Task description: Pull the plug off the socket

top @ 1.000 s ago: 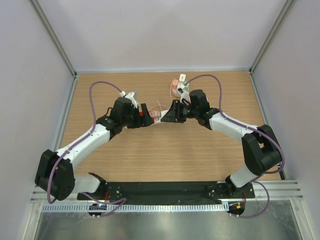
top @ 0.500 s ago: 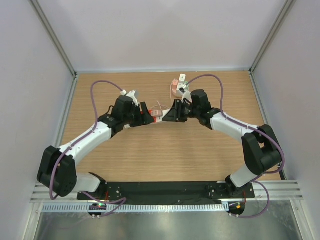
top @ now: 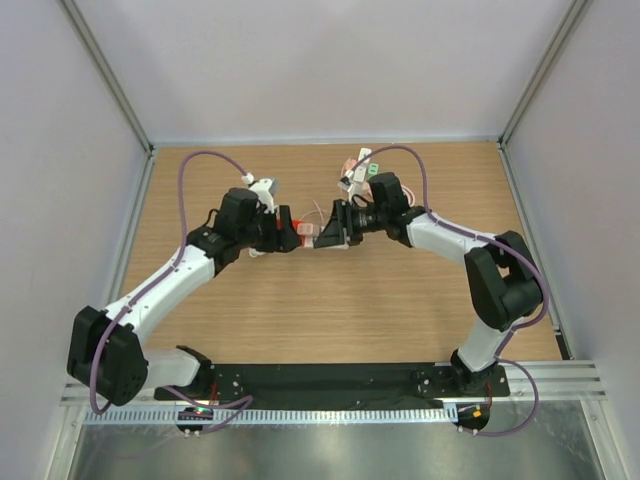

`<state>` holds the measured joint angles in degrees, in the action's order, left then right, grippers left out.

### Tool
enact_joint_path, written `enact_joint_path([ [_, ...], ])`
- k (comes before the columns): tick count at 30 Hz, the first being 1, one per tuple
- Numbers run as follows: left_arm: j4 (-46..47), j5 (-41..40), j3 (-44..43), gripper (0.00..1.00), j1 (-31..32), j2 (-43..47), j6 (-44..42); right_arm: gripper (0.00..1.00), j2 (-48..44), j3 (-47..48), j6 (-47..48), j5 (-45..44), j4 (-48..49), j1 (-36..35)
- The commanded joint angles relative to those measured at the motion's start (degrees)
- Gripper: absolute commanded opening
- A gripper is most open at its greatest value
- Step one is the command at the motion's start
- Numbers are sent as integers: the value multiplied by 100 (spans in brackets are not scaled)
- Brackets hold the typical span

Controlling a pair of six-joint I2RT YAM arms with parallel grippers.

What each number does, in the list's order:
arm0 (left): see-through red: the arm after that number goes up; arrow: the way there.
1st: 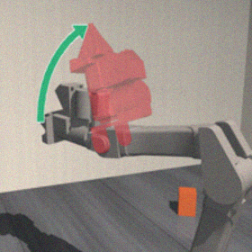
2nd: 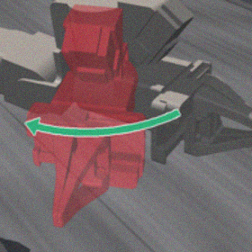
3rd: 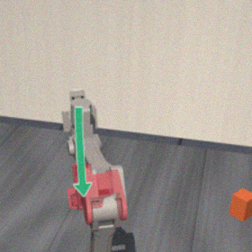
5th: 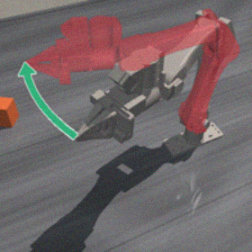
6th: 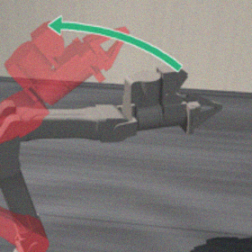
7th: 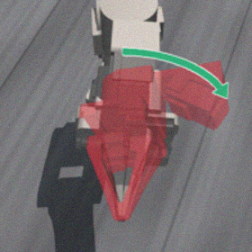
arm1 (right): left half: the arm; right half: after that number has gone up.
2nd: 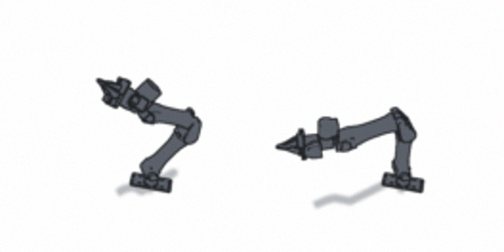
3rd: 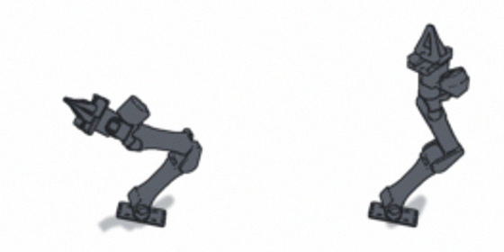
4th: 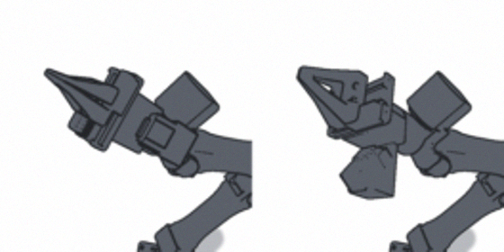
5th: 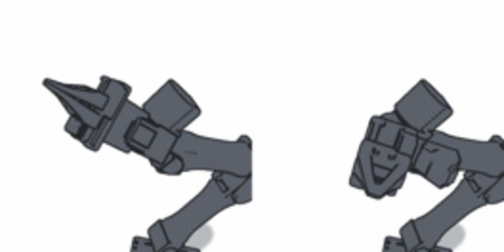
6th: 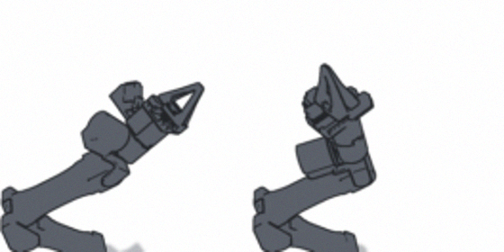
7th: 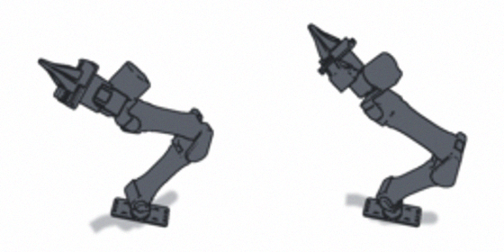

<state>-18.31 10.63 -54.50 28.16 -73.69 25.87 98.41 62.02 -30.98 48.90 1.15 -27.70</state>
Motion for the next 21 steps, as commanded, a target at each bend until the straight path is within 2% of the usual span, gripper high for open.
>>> enact_joint_path([
  [1, 196, 730, -377, 0, 111, 320, -398, 53, 29, 355, 127, 242, 220, -68],
  [3, 187, 721, -412, 0, 110, 312, -459, 49, 55, 407, 171, 251, 149, -121],
  [5, 135, 669, -465, 0, 119, 294, -521, 38, 82, 451, 198, 260, 53, -156],
  [6, 117, 651, -517, 0, 111, 294, -600, 22, 90, 478, 224, 260, 9, -191],
  [8, 55, 555, -579, 0, 110, 294, -601, 1, 82, 539, 277, 225, -79, -235],
  [10, 38, 397, -588, 0, 110, 337, -426, 1, 3, 539, 391, 41, -288, -262],
  [11, 29, 300, -579, 0, 110, 364, -303, 1, -163, 505, 487, -395, -343, -288],
  [13, -67, -200, -570, 0, 110, 452, 346, 1, -392, 373, 742, -994, -544, -332],
  [16, -235, -422, -527, 0, 110, 487, 1191, 1, -717, 180, 848, -1830, -633, -332],
  [18, -261, -204, -509, 0, 110, 487, 1298, 1, -823, 109, 822, -1981, -572, -332],
  [21, -104, 44, -378, 0, 110, 627, 878, 1, -867, 12, 533, -1754, -327, -131],
])
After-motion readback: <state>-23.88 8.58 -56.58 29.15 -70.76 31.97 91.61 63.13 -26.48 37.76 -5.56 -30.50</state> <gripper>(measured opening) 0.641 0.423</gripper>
